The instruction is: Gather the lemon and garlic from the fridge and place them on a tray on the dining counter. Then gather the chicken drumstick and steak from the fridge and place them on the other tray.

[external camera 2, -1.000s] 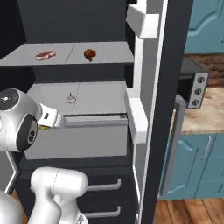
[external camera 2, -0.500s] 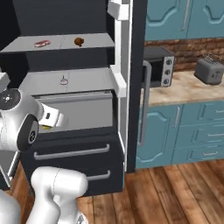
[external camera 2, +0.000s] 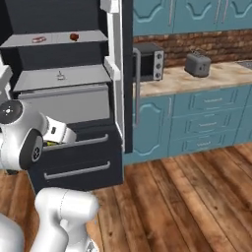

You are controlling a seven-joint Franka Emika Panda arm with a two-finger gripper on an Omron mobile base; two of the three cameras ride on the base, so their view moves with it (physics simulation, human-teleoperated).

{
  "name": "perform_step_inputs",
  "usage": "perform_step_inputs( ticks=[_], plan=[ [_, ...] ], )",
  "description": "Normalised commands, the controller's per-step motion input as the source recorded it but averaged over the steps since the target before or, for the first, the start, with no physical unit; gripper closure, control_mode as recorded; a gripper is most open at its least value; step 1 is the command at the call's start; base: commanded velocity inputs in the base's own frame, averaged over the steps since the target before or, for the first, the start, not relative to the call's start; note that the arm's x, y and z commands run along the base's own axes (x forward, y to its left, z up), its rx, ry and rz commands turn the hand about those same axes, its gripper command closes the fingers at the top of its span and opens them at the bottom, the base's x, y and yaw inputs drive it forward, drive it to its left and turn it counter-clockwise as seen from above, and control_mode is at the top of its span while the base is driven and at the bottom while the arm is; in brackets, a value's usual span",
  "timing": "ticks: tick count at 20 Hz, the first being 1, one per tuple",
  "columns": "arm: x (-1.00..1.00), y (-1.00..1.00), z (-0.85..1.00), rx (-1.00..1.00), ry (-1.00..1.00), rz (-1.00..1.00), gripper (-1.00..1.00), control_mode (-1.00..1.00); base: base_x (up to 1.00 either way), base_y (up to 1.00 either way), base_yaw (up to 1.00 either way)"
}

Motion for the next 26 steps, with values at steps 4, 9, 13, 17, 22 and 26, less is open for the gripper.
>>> perform_step_inputs(
  ticks=[4,9,13,17,22,26],
  plan=[
    [0.0,0.0,0.0,0.0,0.0,0.0,1.0,1.0,-0.98,0.04,-0.48],
    [0.0,0.0,0.0,0.0,0.0,0.0,1.0,1.0,-0.83,0.07,-0.54],
    [0.0,0.0,0.0,0.0,0.0,0.0,1.0,1.0,-0.8,0.03,-0.54],
    [0.0,0.0,0.0,0.0,0.0,0.0,1.0,1.0,-0.8,0.0,-0.53],
    [0.0,0.0,0.0,0.0,0.0,0.0,1.0,1.0,-0.64,-0.13,-0.48],
    [0.0,0.0,0.0,0.0,0.0,0.0,1.0,1.0,-0.54,-0.54,-0.38]
  ],
)
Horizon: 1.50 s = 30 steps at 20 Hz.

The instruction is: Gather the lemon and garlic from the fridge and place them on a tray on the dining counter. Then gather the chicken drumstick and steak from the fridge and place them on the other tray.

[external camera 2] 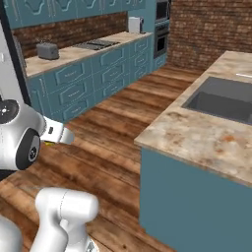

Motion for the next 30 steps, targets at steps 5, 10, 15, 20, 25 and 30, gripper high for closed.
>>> perform_step_inputs(
  ticks=[5,10,15,20,25,30],
  plan=[
    [0.0,0.0,0.0,0.0,0.0,0.0,1.0,1.0,-0.7,-0.8,-0.23],
    [0.0,0.0,0.0,0.0,0.0,0.0,1.0,1.0,-0.78,-0.93,-0.16],
    [0.0,0.0,0.0,0.0,0.0,0.0,1.0,1.0,-0.54,-1.0,-0.11],
    [0.0,0.0,0.0,0.0,0.0,0.0,1.0,1.0,-0.12,-1.0,-0.01],
    [0.0,0.0,0.0,0.0,0.0,0.0,1.0,1.0,0.0,-1.0,0.0],
    [0.0,0.0,0.0,0.0,0.0,0.0,1.0,1.0,0.0,-1.0,0.02]
  ],
)
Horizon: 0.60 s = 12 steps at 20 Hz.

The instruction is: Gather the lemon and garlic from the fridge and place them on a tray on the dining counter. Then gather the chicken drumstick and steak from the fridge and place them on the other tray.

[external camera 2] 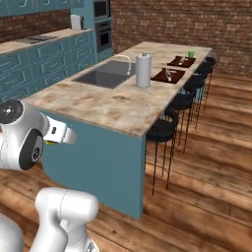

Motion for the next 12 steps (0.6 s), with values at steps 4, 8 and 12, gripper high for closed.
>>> perform_step_inputs(
  ticks=[4,8,12],
  plan=[
    [0.0,0.0,0.0,0.0,0.0,0.0,1.0,1.0,0.02,-1.0,0.02],
    [0.0,0.0,0.0,0.0,0.0,0.0,1.0,1.0,0.27,-1.0,0.03],
    [0.0,0.0,0.0,0.0,0.0,0.0,1.0,1.0,0.56,-1.0,0.07]
  ],
)
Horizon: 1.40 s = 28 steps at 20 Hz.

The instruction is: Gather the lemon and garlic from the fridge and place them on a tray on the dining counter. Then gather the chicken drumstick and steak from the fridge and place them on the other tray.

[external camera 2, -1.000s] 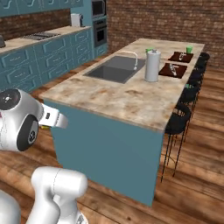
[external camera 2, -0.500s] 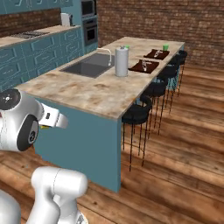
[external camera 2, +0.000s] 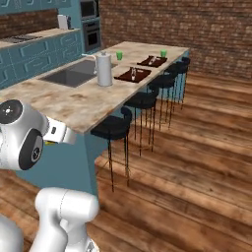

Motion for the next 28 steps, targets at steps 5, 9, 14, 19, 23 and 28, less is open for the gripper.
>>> perform_step_inputs(
  ticks=[5,9,14,19,23,28],
  plan=[
    [0.0,0.0,0.0,0.0,0.0,0.0,1.0,1.0,0.74,-1.0,0.12],
    [0.0,0.0,0.0,0.0,0.0,0.0,1.0,1.0,0.88,-0.97,0.15],
    [0.0,0.0,0.0,0.0,0.0,0.0,1.0,1.0,1.0,-0.83,0.16],
    [0.0,0.0,0.0,0.0,0.0,0.0,1.0,1.0,0.92,-0.57,0.27],
    [0.0,0.0,0.0,0.0,0.0,0.0,1.0,1.0,0.91,-0.44,0.33],
    [0.0,0.0,0.0,0.0,0.0,0.0,1.0,1.0,0.42,-0.61,0.33]
  ],
)
